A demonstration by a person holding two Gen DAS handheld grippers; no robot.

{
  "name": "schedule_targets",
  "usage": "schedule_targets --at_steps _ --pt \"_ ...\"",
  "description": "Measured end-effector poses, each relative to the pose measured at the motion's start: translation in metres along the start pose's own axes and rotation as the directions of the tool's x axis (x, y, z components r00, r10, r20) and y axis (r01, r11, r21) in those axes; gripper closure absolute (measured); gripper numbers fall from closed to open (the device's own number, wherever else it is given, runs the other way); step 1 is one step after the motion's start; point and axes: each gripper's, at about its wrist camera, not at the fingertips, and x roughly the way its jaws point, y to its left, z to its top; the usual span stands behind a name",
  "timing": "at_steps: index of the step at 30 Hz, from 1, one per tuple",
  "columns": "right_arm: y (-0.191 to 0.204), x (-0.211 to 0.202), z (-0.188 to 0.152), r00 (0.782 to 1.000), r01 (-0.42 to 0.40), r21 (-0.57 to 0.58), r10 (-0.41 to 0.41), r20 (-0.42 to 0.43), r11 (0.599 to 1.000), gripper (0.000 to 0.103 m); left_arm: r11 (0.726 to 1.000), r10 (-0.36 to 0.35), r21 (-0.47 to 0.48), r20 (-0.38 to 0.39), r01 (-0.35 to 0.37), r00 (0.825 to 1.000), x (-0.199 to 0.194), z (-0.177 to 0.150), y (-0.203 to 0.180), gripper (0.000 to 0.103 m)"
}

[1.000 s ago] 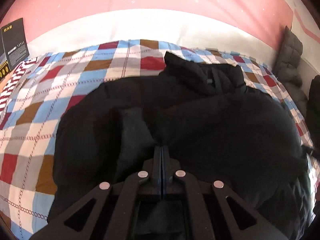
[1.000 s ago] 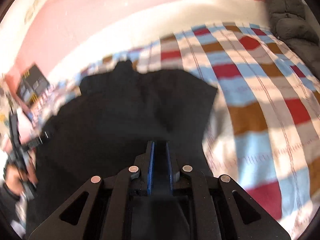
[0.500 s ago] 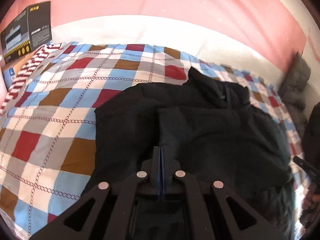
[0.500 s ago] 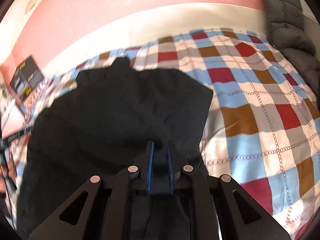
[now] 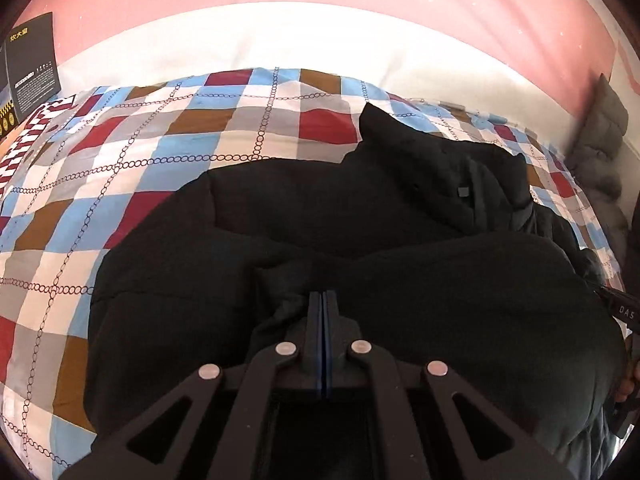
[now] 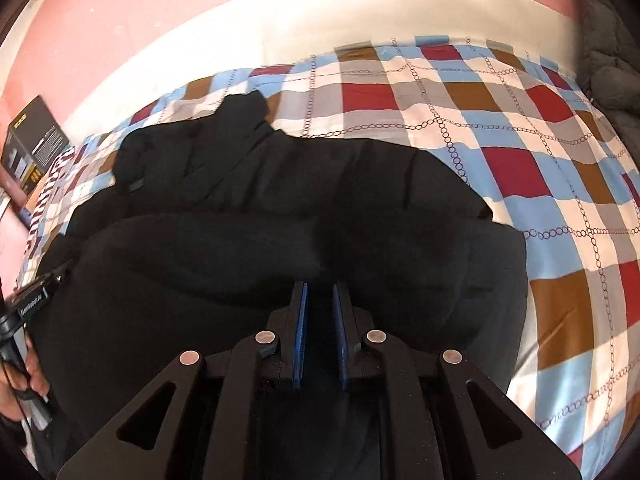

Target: Fold large clothes

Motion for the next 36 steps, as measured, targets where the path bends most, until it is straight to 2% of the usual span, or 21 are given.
schedule_targets --at_steps 4,8,10,12,15,17,19,22,24,26,27,36 --pt "0.0 -0.028 -0.007 0.999 -0.011 0.022 0.01 0.039 1.0 0.09 1.0 0.018 0.024 0.01 -0.018 1.0 -0.029 -0.004 -0.004 0.1" --pt "-0.002 -0.078 -0.045 0.992 -0.05 -0.009 0.051 0.114 0.999 0.087 0.999 -0.039 0.024 0.076 0.037 0.996 -0.081 -0.032 0.004 0.1" --pt "-0.005 -0.089 -0.062 0.992 -0.051 -0.013 0.052 0.117 0.999 0.086 0.999 -0.034 0.029 0.078 0.032 0.996 -0.092 -0.047 0.011 0.1" --pt "-0.009 -0.087 -0.075 0.994 -0.039 -0.018 0.041 0.1 0.999 0.085 0.999 -0.004 0.032 0.043 0.002 0.999 -0.083 -0.06 0.019 0.099" --pt "-0.015 -0.062 -0.08 0.999 -0.025 -0.003 0.025 0.033 1.0 0.084 0.999 0.0 -0.046 -0.029 -0.001 1.0 -0.06 -0.066 0.038 0.1" --pt "-0.013 -0.055 -0.083 0.999 -0.019 -0.009 0.019 0.028 1.0 0.084 0.998 0.005 -0.061 -0.034 -0.007 0.999 -0.055 -0.065 0.038 0.1" --pt "-0.009 -0.053 -0.083 1.0 0.005 -0.028 -0.005 0.027 1.0 0.084 0.999 0.037 -0.034 -0.039 -0.038 0.999 -0.054 -0.064 0.032 0.1" --pt "-0.008 -0.064 -0.084 1.0 0.018 -0.018 -0.018 0.018 1.0 0.084 0.998 0.044 -0.041 -0.05 -0.046 0.998 -0.066 -0.068 0.03 0.1" --pt "-0.01 -0.078 -0.089 1.0 0.006 -0.006 -0.006 0.023 1.0 0.078 0.998 0.026 -0.059 -0.047 -0.029 0.999 -0.083 -0.075 0.031 0.1" --pt "-0.011 -0.103 -0.101 0.998 -0.019 -0.008 0.02 0.051 1.0 0.062 0.998 0.021 -0.053 -0.037 -0.023 0.999 -0.103 -0.087 0.031 0.1" --pt "-0.011 -0.113 -0.108 0.998 -0.021 -0.008 0.021 0.059 1.0 0.059 0.998 0.018 -0.052 -0.037 -0.02 0.999 -0.111 -0.092 0.031 0.1" --pt "-0.006 -0.187 -0.176 0.995 -0.025 0.009 0.024 0.092 1.0 0.057 0.998 -0.004 -0.057 -0.079 0.0 0.997 -0.185 -0.165 0.02 0.1"
